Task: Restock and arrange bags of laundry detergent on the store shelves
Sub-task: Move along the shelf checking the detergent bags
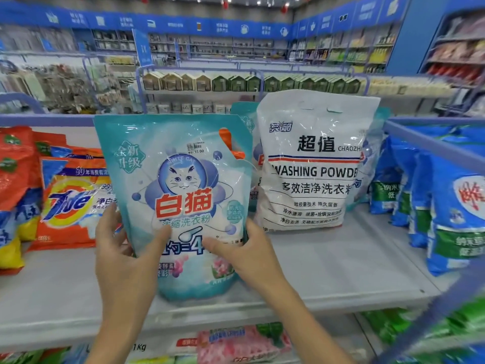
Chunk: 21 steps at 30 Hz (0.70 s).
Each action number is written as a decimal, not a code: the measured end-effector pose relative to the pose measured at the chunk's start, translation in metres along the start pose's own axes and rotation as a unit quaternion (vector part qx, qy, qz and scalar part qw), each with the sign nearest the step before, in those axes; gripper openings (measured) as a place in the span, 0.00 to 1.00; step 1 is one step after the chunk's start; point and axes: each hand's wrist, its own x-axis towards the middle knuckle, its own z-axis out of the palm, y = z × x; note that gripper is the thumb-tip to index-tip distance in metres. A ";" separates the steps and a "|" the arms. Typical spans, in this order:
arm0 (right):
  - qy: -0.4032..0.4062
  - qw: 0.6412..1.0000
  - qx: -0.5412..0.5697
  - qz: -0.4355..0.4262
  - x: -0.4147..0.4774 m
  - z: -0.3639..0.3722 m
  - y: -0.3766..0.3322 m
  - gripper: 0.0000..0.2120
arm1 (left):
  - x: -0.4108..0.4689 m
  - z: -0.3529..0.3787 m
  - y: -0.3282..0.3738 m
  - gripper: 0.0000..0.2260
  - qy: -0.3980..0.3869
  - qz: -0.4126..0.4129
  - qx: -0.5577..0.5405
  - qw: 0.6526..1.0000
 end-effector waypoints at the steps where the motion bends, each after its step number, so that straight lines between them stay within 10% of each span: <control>1: 0.002 1.000 -0.009 -0.002 -0.002 -0.003 -0.001 0.20 | -0.003 0.002 0.000 0.36 0.005 0.019 0.025 1.000; 6: 0.003 0.996 -0.076 -0.043 -0.008 -0.035 -0.004 0.16 | -0.022 0.015 -0.002 0.29 0.028 0.201 0.231 0.952; 12: 0.147 0.984 -0.070 -0.074 -0.003 -0.125 -0.007 0.07 | -0.058 0.087 0.016 0.18 -0.034 0.345 0.168 0.923; 17: 0.268 0.957 -0.096 -0.052 0.020 -0.200 -0.007 0.19 | -0.068 0.179 0.047 0.29 -0.182 0.085 0.066 0.977; 21: 0.210 0.966 -0.154 0.012 0.043 -0.224 0.005 0.38 | -0.050 0.228 0.033 0.39 -0.160 -0.029 0.073 0.984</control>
